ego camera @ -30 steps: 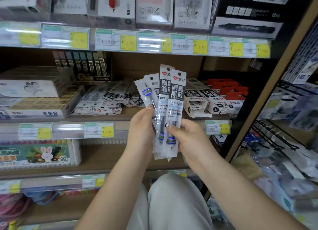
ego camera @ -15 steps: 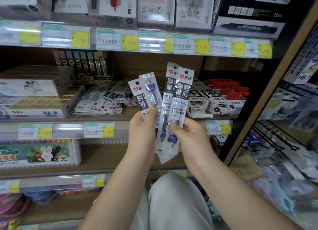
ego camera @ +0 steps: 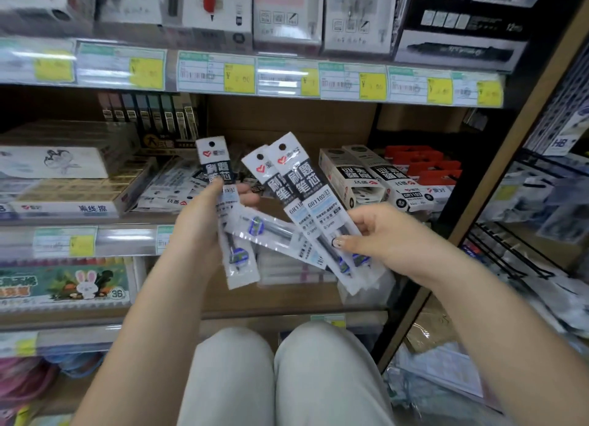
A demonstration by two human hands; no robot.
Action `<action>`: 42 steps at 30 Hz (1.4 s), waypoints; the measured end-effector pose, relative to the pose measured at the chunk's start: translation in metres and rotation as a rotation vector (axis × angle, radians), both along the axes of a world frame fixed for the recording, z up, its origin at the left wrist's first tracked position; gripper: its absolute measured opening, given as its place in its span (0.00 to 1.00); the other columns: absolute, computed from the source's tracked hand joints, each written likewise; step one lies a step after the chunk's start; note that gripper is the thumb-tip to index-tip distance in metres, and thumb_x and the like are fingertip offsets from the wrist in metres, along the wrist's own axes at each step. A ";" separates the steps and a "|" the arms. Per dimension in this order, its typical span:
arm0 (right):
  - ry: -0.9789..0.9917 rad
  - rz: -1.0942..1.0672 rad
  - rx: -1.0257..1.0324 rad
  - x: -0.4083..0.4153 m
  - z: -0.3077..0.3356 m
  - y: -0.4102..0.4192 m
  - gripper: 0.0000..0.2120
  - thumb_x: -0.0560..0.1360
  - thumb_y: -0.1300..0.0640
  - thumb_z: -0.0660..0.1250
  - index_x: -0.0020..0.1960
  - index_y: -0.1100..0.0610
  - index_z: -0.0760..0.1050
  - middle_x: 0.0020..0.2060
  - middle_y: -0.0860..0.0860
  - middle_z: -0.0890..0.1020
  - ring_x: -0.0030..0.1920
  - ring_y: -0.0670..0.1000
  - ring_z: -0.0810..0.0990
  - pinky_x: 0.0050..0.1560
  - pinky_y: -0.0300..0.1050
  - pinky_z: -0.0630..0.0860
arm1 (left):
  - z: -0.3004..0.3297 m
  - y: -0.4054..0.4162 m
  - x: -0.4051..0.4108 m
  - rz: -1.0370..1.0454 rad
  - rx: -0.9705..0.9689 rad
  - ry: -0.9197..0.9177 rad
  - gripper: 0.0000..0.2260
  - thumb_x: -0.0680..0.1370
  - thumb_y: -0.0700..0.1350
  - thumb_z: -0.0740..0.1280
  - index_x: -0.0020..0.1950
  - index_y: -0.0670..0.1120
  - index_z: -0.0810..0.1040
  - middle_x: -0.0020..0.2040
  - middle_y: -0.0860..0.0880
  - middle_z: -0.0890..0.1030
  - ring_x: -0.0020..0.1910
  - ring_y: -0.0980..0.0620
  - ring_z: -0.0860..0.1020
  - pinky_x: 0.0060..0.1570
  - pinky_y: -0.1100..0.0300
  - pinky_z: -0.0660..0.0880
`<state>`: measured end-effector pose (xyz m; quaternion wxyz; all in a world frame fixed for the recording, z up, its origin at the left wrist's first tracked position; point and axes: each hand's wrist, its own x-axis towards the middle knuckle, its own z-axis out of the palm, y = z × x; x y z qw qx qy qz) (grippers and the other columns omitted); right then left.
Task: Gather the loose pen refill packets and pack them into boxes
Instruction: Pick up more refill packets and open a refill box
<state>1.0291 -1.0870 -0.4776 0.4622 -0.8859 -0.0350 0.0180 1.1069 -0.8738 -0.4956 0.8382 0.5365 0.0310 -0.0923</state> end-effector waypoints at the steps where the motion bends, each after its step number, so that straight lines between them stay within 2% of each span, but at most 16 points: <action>1: 0.004 0.025 -0.043 0.000 0.005 -0.004 0.05 0.74 0.62 0.68 0.49 0.57 0.81 0.44 0.52 0.85 0.46 0.53 0.84 0.51 0.58 0.79 | 0.000 0.004 0.002 -0.064 0.099 -0.001 0.17 0.81 0.51 0.56 0.45 0.42 0.79 0.34 0.47 0.83 0.30 0.51 0.80 0.30 0.61 0.77; 3: 0.010 0.068 -0.088 0.000 0.015 -0.007 0.05 0.75 0.62 0.68 0.48 0.56 0.81 0.43 0.49 0.86 0.43 0.49 0.84 0.45 0.51 0.80 | -0.004 0.009 0.003 -0.195 0.311 -0.021 0.16 0.80 0.51 0.59 0.46 0.41 0.80 0.38 0.43 0.82 0.31 0.48 0.79 0.31 0.58 0.76; 5: 0.013 0.101 -0.171 0.000 0.025 -0.007 0.06 0.75 0.61 0.68 0.46 0.52 0.81 0.42 0.45 0.85 0.39 0.42 0.82 0.40 0.43 0.77 | -0.007 0.011 -0.002 -0.314 0.455 -0.051 0.13 0.79 0.49 0.62 0.46 0.42 0.80 0.40 0.40 0.80 0.35 0.46 0.77 0.40 0.53 0.74; 7: 0.011 0.125 -0.278 0.002 0.031 -0.006 0.05 0.74 0.59 0.68 0.47 0.51 0.82 0.42 0.44 0.85 0.42 0.43 0.83 0.45 0.47 0.79 | -0.008 0.013 -0.006 -0.402 0.544 -0.095 0.09 0.77 0.46 0.64 0.44 0.43 0.80 0.41 0.41 0.81 0.41 0.45 0.77 0.48 0.52 0.72; 9: 0.024 0.151 -0.371 0.002 0.035 -0.004 0.05 0.74 0.58 0.69 0.47 0.51 0.82 0.43 0.45 0.85 0.45 0.47 0.83 0.51 0.53 0.79 | -0.010 0.015 -0.008 -0.518 0.589 -0.139 0.05 0.71 0.42 0.68 0.42 0.42 0.82 0.41 0.43 0.83 0.43 0.45 0.78 0.45 0.55 0.73; 13: 0.104 0.250 -0.526 0.001 0.039 0.004 0.04 0.74 0.56 0.68 0.49 0.52 0.81 0.44 0.46 0.85 0.45 0.46 0.83 0.51 0.52 0.79 | -0.023 0.015 -0.010 -0.684 0.570 -0.121 0.12 0.60 0.40 0.69 0.40 0.46 0.86 0.46 0.43 0.85 0.47 0.46 0.82 0.54 0.51 0.75; 15: 0.118 0.297 -0.626 0.003 0.040 0.009 0.08 0.74 0.54 0.68 0.49 0.57 0.80 0.46 0.53 0.84 0.46 0.53 0.82 0.50 0.56 0.78 | -0.026 0.013 -0.013 -0.828 0.521 -0.106 0.10 0.64 0.40 0.71 0.44 0.47 0.85 0.45 0.42 0.85 0.46 0.45 0.83 0.56 0.49 0.76; 17: 0.106 0.322 -0.680 0.004 0.041 0.014 0.12 0.74 0.52 0.68 0.49 0.61 0.78 0.48 0.59 0.82 0.48 0.59 0.80 0.49 0.59 0.77 | -0.029 0.008 -0.018 -1.035 0.512 -0.188 0.08 0.73 0.40 0.69 0.49 0.49 0.84 0.45 0.42 0.85 0.48 0.45 0.83 0.51 0.56 0.78; 21: 0.080 0.263 -0.660 0.007 0.044 0.014 0.05 0.74 0.53 0.68 0.47 0.53 0.81 0.44 0.50 0.84 0.45 0.52 0.82 0.49 0.53 0.79 | -0.035 0.003 -0.016 -1.063 0.597 -0.262 0.07 0.76 0.43 0.64 0.49 0.46 0.82 0.40 0.50 0.85 0.50 0.53 0.81 0.53 0.63 0.72; 24: -0.042 0.102 -0.590 0.010 0.041 0.009 0.06 0.73 0.52 0.69 0.45 0.54 0.81 0.47 0.56 0.83 0.46 0.57 0.81 0.47 0.55 0.78 | -0.039 0.012 -0.010 -0.989 0.604 -0.274 0.11 0.73 0.52 0.68 0.46 0.46 0.83 0.40 0.49 0.84 0.44 0.57 0.81 0.46 0.67 0.73; 27: -0.155 -0.079 -0.407 0.009 0.034 0.007 0.09 0.73 0.55 0.69 0.35 0.54 0.78 0.38 0.55 0.83 0.37 0.54 0.80 0.36 0.45 0.75 | -0.043 0.024 -0.005 -0.829 0.595 -0.306 0.18 0.65 0.61 0.74 0.44 0.48 0.84 0.46 0.45 0.84 0.50 0.52 0.81 0.50 0.63 0.75; 30: -0.161 -0.211 -0.093 0.011 0.018 0.008 0.04 0.73 0.58 0.70 0.40 0.56 0.82 0.41 0.59 0.84 0.42 0.58 0.82 0.45 0.52 0.80 | -0.044 0.031 -0.003 -0.666 0.525 -0.261 0.27 0.56 0.66 0.76 0.46 0.49 0.85 0.52 0.48 0.84 0.53 0.52 0.81 0.49 0.59 0.76; 32: -0.062 -0.244 0.162 0.008 0.009 0.015 0.04 0.73 0.61 0.69 0.42 0.56 0.82 0.43 0.57 0.85 0.45 0.59 0.83 0.50 0.60 0.79 | -0.043 0.028 -0.005 -0.564 0.455 -0.241 0.21 0.64 0.60 0.74 0.49 0.47 0.85 0.51 0.48 0.84 0.52 0.51 0.81 0.47 0.58 0.77; 34: 0.076 -0.217 0.373 0.006 -0.003 0.026 0.04 0.74 0.63 0.67 0.45 0.59 0.81 0.44 0.56 0.85 0.46 0.56 0.84 0.52 0.59 0.79 | -0.040 0.019 -0.012 -0.456 0.384 -0.207 0.09 0.75 0.47 0.67 0.50 0.45 0.84 0.50 0.47 0.85 0.49 0.49 0.81 0.47 0.54 0.76; 36: 0.178 -0.194 0.553 0.005 -0.013 0.038 0.04 0.75 0.64 0.65 0.47 0.61 0.79 0.45 0.58 0.84 0.46 0.56 0.83 0.52 0.58 0.79 | -0.039 0.009 -0.018 -0.345 0.307 -0.158 0.07 0.77 0.39 0.64 0.50 0.43 0.82 0.46 0.47 0.85 0.44 0.48 0.82 0.44 0.53 0.77; 42: 0.181 -0.230 0.689 0.009 -0.033 0.057 0.05 0.76 0.65 0.64 0.47 0.60 0.78 0.40 0.55 0.83 0.39 0.52 0.82 0.47 0.53 0.79 | -0.032 -0.014 -0.030 -0.196 0.175 -0.176 0.08 0.78 0.39 0.62 0.51 0.47 0.80 0.44 0.48 0.85 0.45 0.48 0.83 0.47 0.52 0.79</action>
